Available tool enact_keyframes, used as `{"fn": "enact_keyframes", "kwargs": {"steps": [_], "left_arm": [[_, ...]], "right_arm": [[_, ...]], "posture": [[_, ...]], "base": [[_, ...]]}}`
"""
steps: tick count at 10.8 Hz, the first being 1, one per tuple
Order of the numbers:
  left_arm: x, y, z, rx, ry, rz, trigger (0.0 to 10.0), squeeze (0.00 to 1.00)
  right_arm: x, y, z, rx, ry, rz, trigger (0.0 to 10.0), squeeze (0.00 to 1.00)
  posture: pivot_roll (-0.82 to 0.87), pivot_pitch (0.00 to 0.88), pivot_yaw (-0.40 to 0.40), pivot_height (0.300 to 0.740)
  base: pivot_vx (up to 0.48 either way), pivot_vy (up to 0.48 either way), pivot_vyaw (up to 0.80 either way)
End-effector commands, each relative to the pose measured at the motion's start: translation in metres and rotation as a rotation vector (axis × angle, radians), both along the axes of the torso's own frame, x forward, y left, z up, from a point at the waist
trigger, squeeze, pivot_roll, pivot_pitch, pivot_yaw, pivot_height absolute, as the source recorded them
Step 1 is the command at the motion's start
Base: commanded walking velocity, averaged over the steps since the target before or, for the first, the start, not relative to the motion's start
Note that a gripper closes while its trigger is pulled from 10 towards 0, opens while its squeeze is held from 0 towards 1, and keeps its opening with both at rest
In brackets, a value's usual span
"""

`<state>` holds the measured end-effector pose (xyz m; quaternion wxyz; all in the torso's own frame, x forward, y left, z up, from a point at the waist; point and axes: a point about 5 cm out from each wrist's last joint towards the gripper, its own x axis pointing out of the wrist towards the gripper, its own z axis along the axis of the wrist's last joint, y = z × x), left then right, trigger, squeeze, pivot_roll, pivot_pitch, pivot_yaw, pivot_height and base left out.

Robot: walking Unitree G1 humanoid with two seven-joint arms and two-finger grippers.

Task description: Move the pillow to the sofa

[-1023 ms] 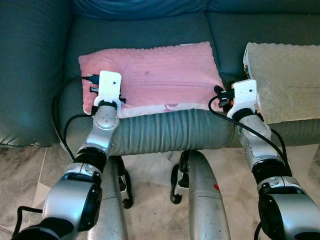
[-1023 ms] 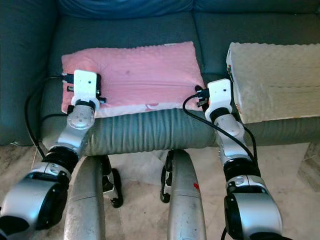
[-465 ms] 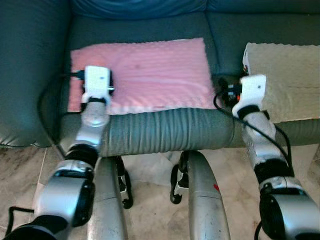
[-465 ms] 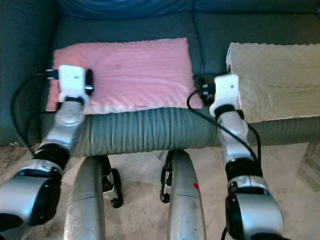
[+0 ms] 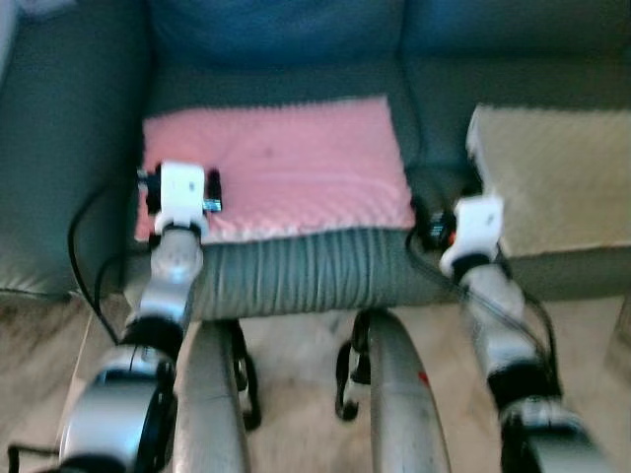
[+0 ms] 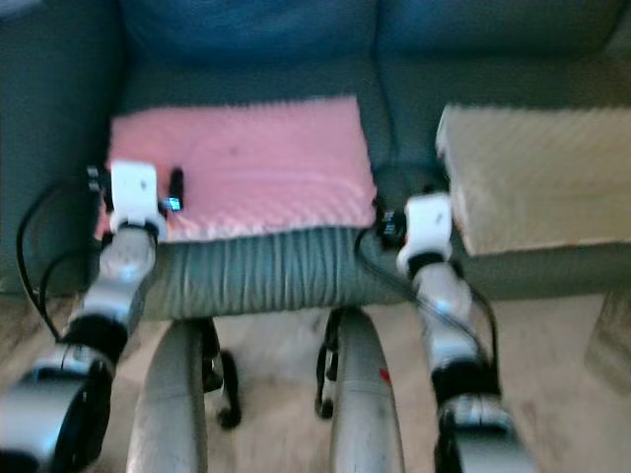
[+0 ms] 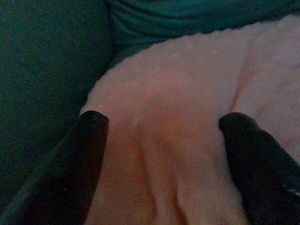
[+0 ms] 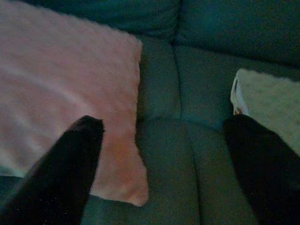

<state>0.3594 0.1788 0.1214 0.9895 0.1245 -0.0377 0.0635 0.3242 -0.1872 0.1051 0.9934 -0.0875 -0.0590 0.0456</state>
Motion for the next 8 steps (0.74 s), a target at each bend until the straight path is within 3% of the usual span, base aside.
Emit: {"fn": "enact_keyframes", "kwargs": {"steps": [1, 3, 4, 7, 8], "left_arm": [[-0.008, 0.0, -0.008, 0.008, 0.006, -0.014, 10.0, 1.0], [-0.017, 0.002, -0.012, 0.043, -0.017, -0.051, 10.0, 1.0], [-0.03, 0.006, -0.016, 0.038, -0.03, -0.062, 10.0, 1.0], [-0.079, -0.005, -0.047, 0.005, 0.021, -0.119, 10.0, 1.0], [-0.103, -0.011, -0.057, 0.002, 0.05, -0.123, 10.0, 1.0]], "right_arm": [[-0.011, 0.001, -0.011, -0.006, 0.028, -0.009, 10.0, 1.0], [-0.027, 0.013, -0.023, 0.011, 0.054, -0.002, 10.0, 1.0], [-0.038, 0.023, -0.027, 0.031, 0.057, 0.023, 10.0, 1.0], [-0.062, 0.016, -0.042, 0.073, 0.102, -0.04, 10.0, 1.0], [-0.071, 0.02, -0.046, 0.085, 0.135, -0.03, 10.0, 1.0]], "posture": [[-0.05, 0.151, -0.043, 0.617], [-0.05, 0.128, -0.046, 0.617], [-0.06, 0.11, -0.036, 0.617], [-0.03, 0.084, -0.038, 0.617], [-0.02, 0.082, -0.046, 0.617]], "base": [[0.0, 0.0, 0.0], [0.0, 0.0, 0.0], [0.0, 0.0, 0.0], [0.0, 0.0, 0.0], [0.0, 0.0, 0.0]]}}
